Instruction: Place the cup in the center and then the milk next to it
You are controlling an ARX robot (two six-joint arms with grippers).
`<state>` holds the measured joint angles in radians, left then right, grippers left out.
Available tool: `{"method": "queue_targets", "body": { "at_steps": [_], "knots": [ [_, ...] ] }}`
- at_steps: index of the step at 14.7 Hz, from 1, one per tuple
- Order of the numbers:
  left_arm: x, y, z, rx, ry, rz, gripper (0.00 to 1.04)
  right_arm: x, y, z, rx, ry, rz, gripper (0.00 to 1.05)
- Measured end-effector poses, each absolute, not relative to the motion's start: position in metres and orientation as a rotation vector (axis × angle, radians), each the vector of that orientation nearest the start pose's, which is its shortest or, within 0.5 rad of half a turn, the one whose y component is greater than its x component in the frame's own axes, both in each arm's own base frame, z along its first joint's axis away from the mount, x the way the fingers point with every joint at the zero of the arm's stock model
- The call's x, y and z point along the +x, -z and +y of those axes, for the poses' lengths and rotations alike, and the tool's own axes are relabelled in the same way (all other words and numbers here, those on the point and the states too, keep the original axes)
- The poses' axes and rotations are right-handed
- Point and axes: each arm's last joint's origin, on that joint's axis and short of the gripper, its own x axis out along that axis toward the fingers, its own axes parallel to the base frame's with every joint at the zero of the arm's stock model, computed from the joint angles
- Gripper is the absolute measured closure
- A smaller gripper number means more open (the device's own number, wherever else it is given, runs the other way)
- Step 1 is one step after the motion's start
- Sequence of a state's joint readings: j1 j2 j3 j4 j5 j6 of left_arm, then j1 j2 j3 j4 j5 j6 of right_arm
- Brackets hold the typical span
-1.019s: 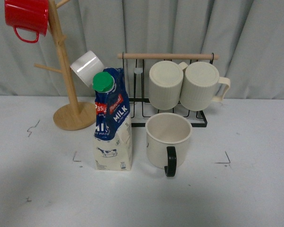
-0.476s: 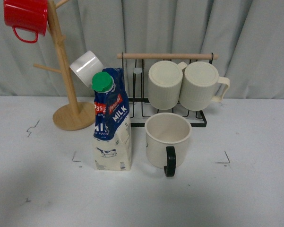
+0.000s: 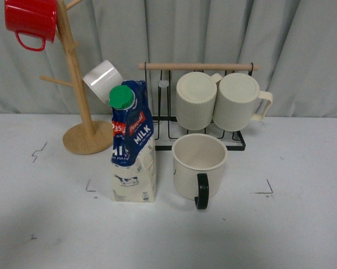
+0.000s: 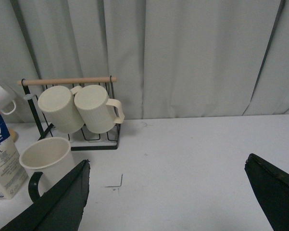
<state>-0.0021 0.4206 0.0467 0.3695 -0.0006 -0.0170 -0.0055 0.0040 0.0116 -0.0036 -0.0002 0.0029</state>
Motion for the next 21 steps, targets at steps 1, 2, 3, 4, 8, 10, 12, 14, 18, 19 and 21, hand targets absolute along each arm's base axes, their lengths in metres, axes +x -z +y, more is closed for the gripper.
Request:
{"method": "queue_targets", "body": {
  "at_steps": [1,2,3,4,8,10,12,14,18,19,21],
  "knots": [
    [0.124,-0.176,0.0,-0.017,0.002,0.003,1.03,0.097,-0.167,-0.001,0.003,0.005,-0.004,0.06],
    [0.122,-0.173,0.0,-0.017,0.002,-0.028,1.03,0.097,-0.167,-0.001,0.003,0.005,-0.004,0.06],
    [0.12,-0.169,0.0,-0.017,0.002,0.003,1.03,0.097,-0.167,-0.001,0.003,0.005,-0.004,0.06],
    [0.119,-0.17,0.0,-0.017,0.002,-0.004,1.03,0.097,-0.167,-0.001,0.003,0.005,-0.004,0.06],
    [0.111,-0.17,0.0,-0.017,0.002,-0.014,1.03,0.097,-0.167,-0.001,0.003,0.005,-0.004,0.06],
    [0.109,-0.17,0.0,-0.017,0.002,-0.009,1.03,0.097,-0.167,-0.001,0.003,0.005,-0.004,0.06],
    [0.1,-0.163,0.0,-0.017,0.004,0.043,1.03,0.097,-0.167,-0.001,0.003,0.006,-0.004,0.06],
    [0.097,-0.166,0.0,-0.017,0.002,0.0,1.03,0.097,-0.167,-0.001,0.003,0.005,-0.004,0.06],
    [0.097,-0.167,0.0,-0.017,0.002,-0.002,0.88,0.097,-0.167,-0.001,0.003,0.005,-0.004,0.06],
    [0.097,-0.167,0.0,-0.017,0.002,-0.002,0.76,0.097,-0.167,-0.001,0.003,0.005,-0.004,0.06],
    [0.097,-0.167,0.0,-0.017,0.002,-0.002,0.49,0.097,-0.167,-0.001,0.003,0.005,-0.004,0.06]
  ]
}}
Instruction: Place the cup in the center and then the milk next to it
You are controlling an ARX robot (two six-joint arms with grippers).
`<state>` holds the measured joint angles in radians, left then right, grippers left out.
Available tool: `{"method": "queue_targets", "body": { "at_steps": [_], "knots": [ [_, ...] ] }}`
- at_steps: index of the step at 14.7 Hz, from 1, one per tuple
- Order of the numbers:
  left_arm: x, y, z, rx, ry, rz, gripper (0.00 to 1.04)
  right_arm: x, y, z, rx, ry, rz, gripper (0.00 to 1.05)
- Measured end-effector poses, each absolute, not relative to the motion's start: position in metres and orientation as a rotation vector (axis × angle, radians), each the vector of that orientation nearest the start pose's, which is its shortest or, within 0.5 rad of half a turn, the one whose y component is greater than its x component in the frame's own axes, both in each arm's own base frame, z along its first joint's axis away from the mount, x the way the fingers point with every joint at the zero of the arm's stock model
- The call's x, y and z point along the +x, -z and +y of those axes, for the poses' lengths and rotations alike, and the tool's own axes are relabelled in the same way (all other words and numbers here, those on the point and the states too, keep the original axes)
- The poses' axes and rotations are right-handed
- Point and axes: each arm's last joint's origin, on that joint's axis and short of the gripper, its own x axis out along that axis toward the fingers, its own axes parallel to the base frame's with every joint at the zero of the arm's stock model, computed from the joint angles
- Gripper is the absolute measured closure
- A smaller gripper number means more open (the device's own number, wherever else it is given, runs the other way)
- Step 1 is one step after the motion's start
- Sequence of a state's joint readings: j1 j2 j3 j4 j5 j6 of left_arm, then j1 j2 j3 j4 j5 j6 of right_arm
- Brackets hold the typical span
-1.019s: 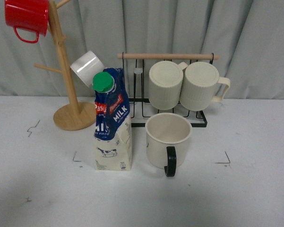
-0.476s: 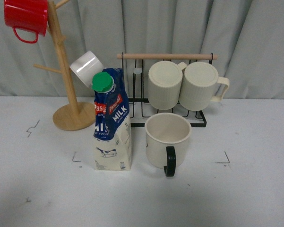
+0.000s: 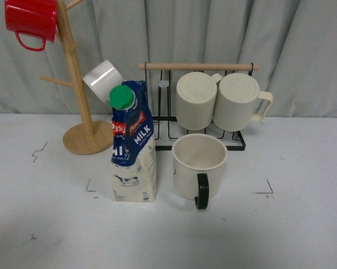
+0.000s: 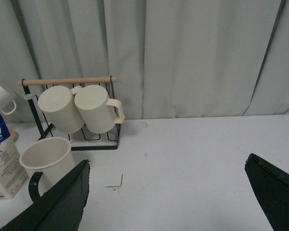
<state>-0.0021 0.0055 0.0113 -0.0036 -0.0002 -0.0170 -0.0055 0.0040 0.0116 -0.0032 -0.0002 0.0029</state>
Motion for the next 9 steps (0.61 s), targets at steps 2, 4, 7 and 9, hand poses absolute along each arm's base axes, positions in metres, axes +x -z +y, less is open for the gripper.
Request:
{"method": "queue_targets", "body": {
  "at_steps": [2,4,7,9],
  "knots": [
    [0.0974,-0.1666,-0.0002,-0.017,0.002,-0.002,0.36,0.0972,-0.1668,-0.0005,0.003,0.005,-0.004,0.06],
    [0.0974,-0.1666,-0.0002,-0.017,0.002,-0.002,0.29,0.0972,-0.1668,-0.0005,0.003,0.005,-0.004,0.06],
    [0.0974,-0.1666,-0.0002,-0.015,0.002,-0.002,0.05,0.0972,-0.1668,-0.0005,0.003,0.005,-0.004,0.06],
    [0.0974,-0.1666,-0.0002,-0.015,0.002,-0.002,0.07,0.0972,-0.1668,-0.0005,0.003,0.005,-0.004,0.06]
  ]
}}
